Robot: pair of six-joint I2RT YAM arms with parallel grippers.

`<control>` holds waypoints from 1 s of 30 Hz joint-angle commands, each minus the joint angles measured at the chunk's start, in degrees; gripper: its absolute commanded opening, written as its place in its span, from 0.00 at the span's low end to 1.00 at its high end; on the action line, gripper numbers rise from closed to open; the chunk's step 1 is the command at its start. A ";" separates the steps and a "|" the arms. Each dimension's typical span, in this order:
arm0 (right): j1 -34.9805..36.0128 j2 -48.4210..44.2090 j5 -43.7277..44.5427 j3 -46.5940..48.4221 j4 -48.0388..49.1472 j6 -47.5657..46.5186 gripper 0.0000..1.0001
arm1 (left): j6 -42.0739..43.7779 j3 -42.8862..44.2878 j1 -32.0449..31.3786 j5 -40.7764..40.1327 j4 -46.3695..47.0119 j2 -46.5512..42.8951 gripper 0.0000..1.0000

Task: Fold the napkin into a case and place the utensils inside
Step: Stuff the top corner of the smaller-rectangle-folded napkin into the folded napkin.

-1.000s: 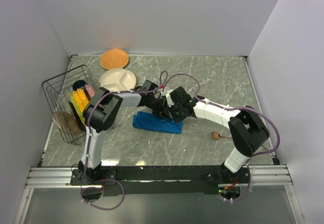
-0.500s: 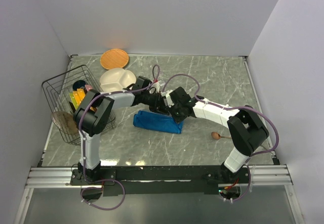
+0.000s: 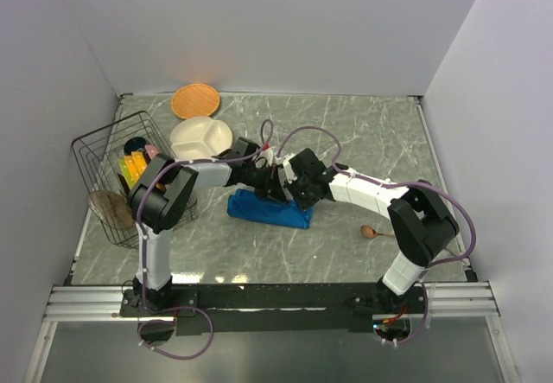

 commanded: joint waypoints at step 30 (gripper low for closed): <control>-0.20 1.74 1.83 -0.01 2.85 -5.82 0.00 | 46.61 20.99 16.63 5.48 -43.18 -0.72 0.50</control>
